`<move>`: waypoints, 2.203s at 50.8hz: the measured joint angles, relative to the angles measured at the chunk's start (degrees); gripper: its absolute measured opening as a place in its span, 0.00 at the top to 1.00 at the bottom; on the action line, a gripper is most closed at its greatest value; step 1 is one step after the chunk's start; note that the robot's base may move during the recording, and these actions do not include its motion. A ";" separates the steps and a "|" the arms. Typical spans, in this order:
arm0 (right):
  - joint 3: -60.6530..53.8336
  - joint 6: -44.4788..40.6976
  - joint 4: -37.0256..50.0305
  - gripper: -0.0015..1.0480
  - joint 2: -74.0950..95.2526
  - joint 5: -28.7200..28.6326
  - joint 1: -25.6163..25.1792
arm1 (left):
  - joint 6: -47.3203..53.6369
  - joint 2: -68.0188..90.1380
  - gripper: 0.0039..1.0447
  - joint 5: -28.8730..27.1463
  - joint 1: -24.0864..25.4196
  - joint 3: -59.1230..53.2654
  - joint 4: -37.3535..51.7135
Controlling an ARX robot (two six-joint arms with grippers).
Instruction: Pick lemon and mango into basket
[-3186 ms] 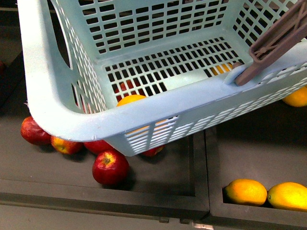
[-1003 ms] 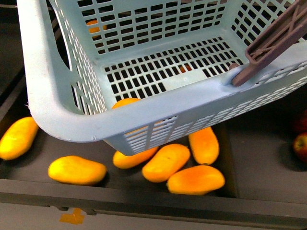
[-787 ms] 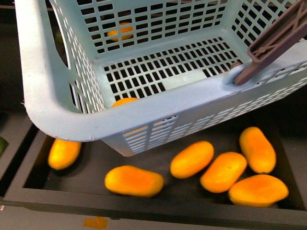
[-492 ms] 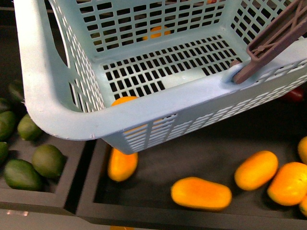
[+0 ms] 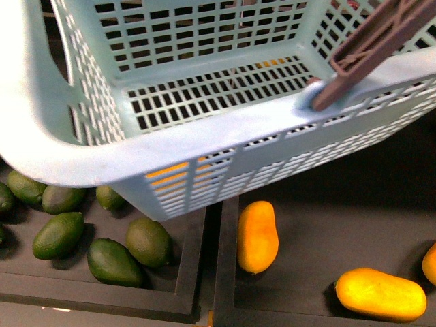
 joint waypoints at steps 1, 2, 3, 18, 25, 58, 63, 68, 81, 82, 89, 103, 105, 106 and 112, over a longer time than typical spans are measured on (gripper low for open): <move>1.97 2.51 -5.33 0.08 0.85 4.92 1.16 | -0.04 0.00 0.96 0.00 -0.04 0.00 0.00; 2.97 3.85 -7.72 0.08 1.27 7.21 1.49 | -0.04 0.00 0.96 0.09 -0.11 0.00 0.00; 4.98 6.60 -12.72 0.08 2.05 11.78 1.73 | -0.04 0.00 0.96 0.04 -0.15 0.00 0.00; 12.46 19.30 -21.81 0.08 10.36 13.20 -12.70 | -0.42 0.00 0.96 0.85 -0.68 -0.02 0.04; 13.44 16.98 -12.61 0.08 24.20 0.76 -25.99 | -0.37 0.00 0.96 0.13 -0.55 -0.02 0.04; 20.44 12.70 11.04 0.08 79.62 -3.93 -20.94 | -0.15 0.00 0.96 0.13 -0.52 -0.02 0.04; 22.16 13.77 11.28 0.08 82.44 -3.82 -19.56 | -0.11 0.00 0.96 -0.04 -0.52 -0.02 0.04; 24.09 15.19 11.52 0.08 85.42 -3.17 -18.14 | -0.11 0.00 0.96 -0.04 -0.52 -0.02 0.04; 27.74 18.03 11.58 0.08 91.41 -2.54 -16.11 | -0.13 0.00 0.96 0.15 -0.52 -0.02 0.04; 27.87 18.10 11.58 0.08 91.65 -2.51 -16.09 | -0.13 0.00 0.96 0.17 -0.52 -0.02 0.04; 29.11 18.86 11.54 0.08 93.55 -2.29 -16.04 | -0.13 0.00 0.96 0.15 -0.52 -0.02 0.02; 33.22 21.11 10.71 0.08 98.33 -1.29 -15.89 | -0.13 0.00 0.96 0.04 -0.52 -0.02 0.04; 34.12 21.14 10.49 0.08 99.21 -0.52 -15.50 | -0.13 0.00 0.96 0.04 -0.52 -0.02 0.04; 34.58 21.16 10.23 0.08 99.58 -0.15 -15.26 | -0.13 0.00 0.96 0.04 -0.52 -0.02 0.04; 36.37 21.53 9.14 0.11 101.68 1.01 -13.94 | -0.13 0.00 0.96 0.04 -0.52 -0.02 0.04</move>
